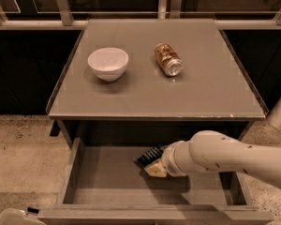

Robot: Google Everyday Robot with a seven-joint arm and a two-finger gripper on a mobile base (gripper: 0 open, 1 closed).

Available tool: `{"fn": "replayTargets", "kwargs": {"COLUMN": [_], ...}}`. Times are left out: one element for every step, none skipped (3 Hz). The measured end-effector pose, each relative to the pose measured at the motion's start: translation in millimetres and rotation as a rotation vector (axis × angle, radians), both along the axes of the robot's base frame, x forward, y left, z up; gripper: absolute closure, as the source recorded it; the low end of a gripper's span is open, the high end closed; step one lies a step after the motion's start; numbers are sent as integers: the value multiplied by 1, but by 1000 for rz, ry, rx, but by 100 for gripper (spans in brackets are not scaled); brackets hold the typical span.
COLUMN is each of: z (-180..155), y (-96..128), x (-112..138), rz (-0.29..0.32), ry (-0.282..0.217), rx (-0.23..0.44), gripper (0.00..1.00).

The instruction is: Pick rxbar blueberry from top drawer and place on counter

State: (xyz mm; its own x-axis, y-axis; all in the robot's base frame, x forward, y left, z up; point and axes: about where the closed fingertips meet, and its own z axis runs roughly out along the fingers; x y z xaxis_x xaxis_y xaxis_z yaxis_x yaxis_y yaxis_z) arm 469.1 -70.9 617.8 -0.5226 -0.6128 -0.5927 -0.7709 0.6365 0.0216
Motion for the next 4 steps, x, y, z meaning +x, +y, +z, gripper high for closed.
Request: {"fn": "replayTargets", "kwargs": {"z": [0, 7, 27, 52], "y": [0, 0, 2, -12], "x": [0, -5, -14, -26], "rz": [0, 15, 48, 66], "ry": [0, -6, -31, -89], "rx": [0, 16, 76, 115], "gripper": [100, 100, 100, 100]}}
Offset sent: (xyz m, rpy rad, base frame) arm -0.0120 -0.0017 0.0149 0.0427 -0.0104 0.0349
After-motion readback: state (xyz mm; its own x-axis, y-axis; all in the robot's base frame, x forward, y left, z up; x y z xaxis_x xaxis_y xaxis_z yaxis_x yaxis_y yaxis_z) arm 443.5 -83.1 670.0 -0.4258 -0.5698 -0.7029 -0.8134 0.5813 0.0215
